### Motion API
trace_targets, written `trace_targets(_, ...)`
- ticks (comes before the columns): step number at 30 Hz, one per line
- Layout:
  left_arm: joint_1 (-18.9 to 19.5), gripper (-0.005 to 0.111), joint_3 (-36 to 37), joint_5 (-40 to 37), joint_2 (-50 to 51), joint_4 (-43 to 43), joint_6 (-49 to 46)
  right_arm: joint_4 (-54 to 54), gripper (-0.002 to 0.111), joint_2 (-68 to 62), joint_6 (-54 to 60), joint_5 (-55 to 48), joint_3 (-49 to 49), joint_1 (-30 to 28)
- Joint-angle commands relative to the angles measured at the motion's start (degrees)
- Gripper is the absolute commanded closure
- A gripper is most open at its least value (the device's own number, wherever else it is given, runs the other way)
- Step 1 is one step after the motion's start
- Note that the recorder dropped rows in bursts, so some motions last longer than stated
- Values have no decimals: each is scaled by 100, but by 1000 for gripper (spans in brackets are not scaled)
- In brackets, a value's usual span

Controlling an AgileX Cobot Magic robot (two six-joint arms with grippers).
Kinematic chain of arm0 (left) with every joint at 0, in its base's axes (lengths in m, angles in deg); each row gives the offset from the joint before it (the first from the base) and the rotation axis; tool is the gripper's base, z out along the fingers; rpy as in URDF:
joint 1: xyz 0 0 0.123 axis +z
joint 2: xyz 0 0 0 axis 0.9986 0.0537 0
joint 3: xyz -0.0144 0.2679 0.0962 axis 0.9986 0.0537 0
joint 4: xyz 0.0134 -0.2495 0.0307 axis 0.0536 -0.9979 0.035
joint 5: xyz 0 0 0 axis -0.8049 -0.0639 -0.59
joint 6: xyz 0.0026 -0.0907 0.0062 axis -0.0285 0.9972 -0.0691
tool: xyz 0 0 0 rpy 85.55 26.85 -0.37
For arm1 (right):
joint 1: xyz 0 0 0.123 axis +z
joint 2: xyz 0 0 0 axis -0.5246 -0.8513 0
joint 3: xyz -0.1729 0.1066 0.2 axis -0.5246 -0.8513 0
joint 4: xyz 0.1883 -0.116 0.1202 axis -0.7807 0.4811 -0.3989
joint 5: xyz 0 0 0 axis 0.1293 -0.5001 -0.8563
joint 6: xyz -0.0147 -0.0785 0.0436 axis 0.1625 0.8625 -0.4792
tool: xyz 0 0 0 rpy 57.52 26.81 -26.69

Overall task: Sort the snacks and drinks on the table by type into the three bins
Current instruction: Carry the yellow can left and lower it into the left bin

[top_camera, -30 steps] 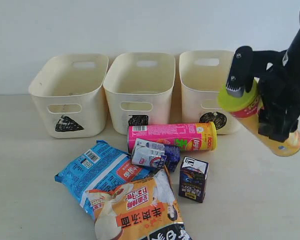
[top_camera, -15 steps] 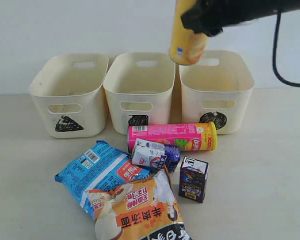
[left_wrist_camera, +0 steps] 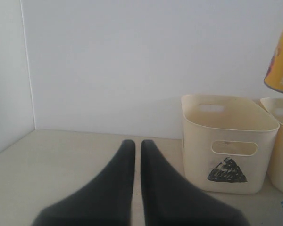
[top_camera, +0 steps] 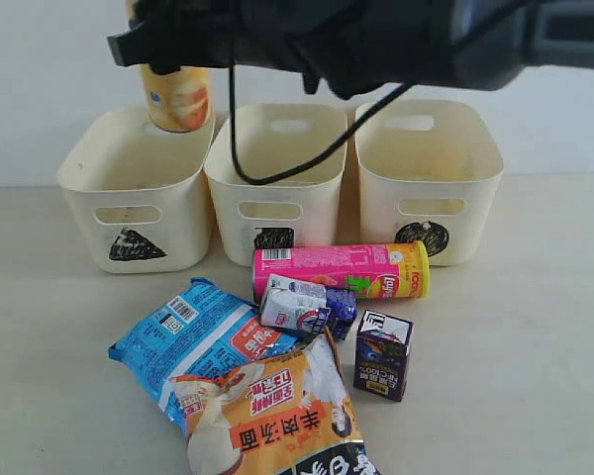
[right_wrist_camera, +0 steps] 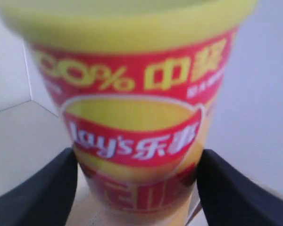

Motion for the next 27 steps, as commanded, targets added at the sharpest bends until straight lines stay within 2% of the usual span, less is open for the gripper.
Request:
trace_targets(1,30,102,-6,18,-17,-54,22,-38,108,-864,30,153,911,60)
trace_targets(5,30,102,-6,18,-17,-54,22,-38,108,-2142,30,237,2294,60)
trace_targets(12,30,102,-6,18,-17,-54,22,-38,108,-3231,41,237,3681,60)
trace_targets(21,30,102,-6,18,-17,-54,22,-38,108,-3366,67,-30,3913,60)
trace_targets(27,30,102,-6,18,-17,-54,22,163,108,-3159,44,-1500,3913,-110)
